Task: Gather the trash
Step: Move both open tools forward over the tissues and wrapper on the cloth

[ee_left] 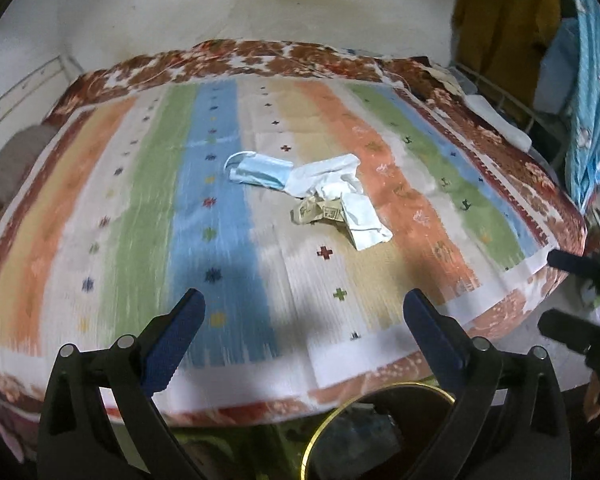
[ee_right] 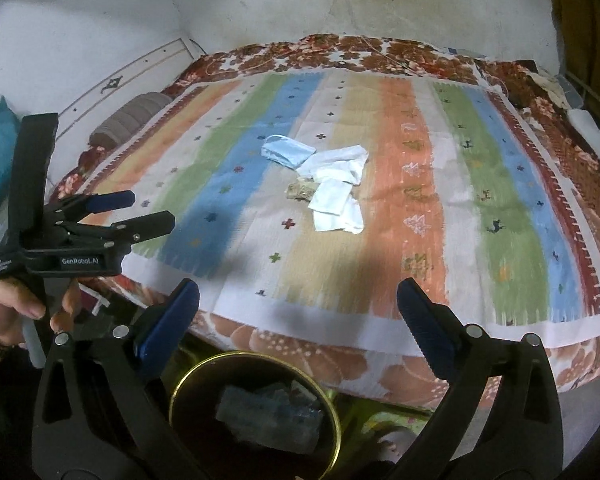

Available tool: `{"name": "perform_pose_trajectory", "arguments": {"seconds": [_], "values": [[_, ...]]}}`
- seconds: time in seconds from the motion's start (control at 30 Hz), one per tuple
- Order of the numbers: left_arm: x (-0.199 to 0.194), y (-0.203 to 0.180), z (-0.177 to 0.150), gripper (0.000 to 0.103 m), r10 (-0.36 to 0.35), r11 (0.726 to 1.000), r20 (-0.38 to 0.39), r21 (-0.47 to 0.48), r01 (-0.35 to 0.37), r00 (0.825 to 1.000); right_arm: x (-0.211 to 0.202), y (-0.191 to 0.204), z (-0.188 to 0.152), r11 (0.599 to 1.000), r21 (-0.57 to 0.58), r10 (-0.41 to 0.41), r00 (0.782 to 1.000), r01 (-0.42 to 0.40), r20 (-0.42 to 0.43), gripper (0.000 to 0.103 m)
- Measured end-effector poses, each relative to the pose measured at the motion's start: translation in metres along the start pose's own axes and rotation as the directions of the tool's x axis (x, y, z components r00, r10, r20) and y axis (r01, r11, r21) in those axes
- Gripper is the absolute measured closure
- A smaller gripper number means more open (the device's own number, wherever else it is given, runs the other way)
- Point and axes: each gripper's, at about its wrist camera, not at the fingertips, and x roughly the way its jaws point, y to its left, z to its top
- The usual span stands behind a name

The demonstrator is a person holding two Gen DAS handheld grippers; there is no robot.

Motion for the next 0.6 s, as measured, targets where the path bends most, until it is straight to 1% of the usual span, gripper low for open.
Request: {"name": "perform_pose_trajectory", "arguments": {"seconds": [0.17, 0.23, 0.3, 0.33, 0.4, 0.6], "values": [[0.021, -0.002, 0.006, 0.006, 0.003, 0.997, -0.006, 0.072, -0.002, 1.0, 0.016, -0.009, 0.009, 1.0, 0.011, 0.014, 1.0, -0.014, -0.019, 0.009], [0.027, -0.005, 0.006, 0.006, 0.011, 0.994, -0.007, 0.107, -0.01, 1.0, 0.019, -0.013, 0.014, 1.0, 0.019, 0.006, 1.0, -0.006, -0.011, 0.009], [0.033, -0.006, 0.007, 0.006, 0.001, 0.991, -0.007, 0.137, 0.0, 1.0, 0.023, -0.018, 0.019, 0.999, 0.032, -0.008, 1.0, 0.008, -0.006, 0.009], [0.038, -0.007, 0.006, 0.006, -0.006, 0.988, -0.012, 0.153, 0.008, 1.0, 0.024, -0.02, 0.02, 0.999, 0.042, -0.006, 1.0, 0.006, -0.008, 0.009], [0.046, -0.007, 0.006, 0.006, -0.011, 0.985, -0.023, 0.173, 0.014, 1.0, 0.028, -0.024, 0.024, 0.998, 0.065, 0.024, 1.0, -0.024, -0.01, 0.009], [0.07, -0.006, 0.007, 0.006, 0.01, 0.974, -0.041, 0.228, 0.0, 0.999, 0.043, -0.038, 0.035, 0.993, 0.111, 0.029, 1.0, -0.029, -0.005, 0.009]]}}
